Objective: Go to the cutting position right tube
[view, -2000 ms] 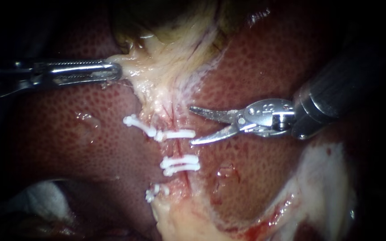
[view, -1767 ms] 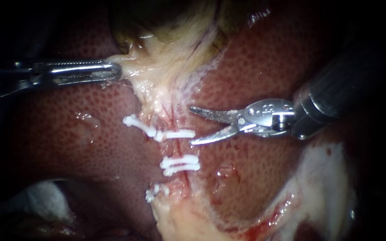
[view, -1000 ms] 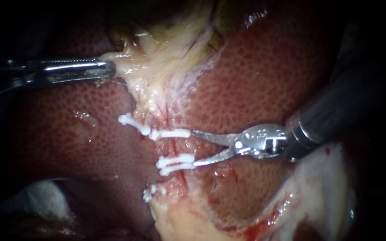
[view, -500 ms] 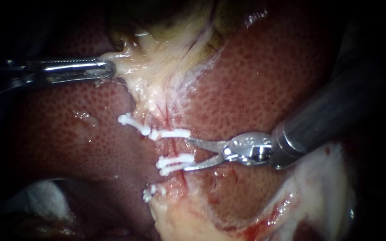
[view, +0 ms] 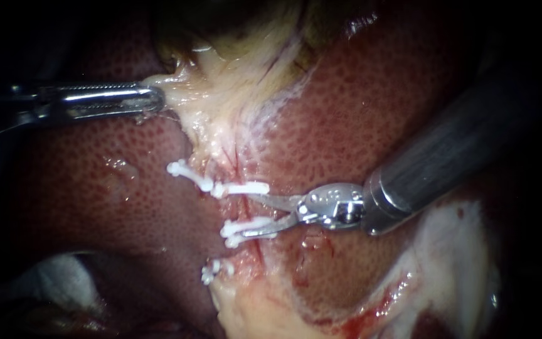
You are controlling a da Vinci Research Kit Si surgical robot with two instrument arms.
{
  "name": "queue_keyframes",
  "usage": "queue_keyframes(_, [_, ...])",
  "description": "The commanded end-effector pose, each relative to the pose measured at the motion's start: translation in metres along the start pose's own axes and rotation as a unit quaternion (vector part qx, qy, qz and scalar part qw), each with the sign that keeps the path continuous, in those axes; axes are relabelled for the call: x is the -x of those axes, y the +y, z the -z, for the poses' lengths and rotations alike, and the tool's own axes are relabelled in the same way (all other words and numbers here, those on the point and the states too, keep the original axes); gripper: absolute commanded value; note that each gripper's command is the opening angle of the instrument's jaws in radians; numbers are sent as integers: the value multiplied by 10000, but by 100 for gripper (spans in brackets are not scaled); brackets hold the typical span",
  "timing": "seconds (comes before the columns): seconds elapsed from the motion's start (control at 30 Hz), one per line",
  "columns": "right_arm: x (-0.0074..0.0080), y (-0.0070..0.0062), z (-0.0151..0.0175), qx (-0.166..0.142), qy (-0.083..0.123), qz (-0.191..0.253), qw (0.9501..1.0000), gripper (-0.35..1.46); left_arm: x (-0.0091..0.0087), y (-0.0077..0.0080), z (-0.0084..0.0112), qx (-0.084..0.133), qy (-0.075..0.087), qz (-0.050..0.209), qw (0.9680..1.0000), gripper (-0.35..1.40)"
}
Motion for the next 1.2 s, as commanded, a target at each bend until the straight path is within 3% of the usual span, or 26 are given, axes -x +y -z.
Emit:
queue_keyframes(0.03, [0,-1,-1,-18,-3,-13,10000,141,0,0,-1,-1,-1,-5,10000,-35])
queue_keyframes(0.6, [-13,-16,-14,-824,54,-212,9964,130,0,1,-4,-11,3,-3,10000,-35])
queue_keyframes(1.03, [-18,-10,-42,-1004,153,-452,9938,118,1,4,-12,-23,8,-3,10000,-35])
queue_keyframes(1.2, [-21,-3,-49,-1010,416,-705,9915,116,1,5,-13,-27,9,-1,10000,-35])
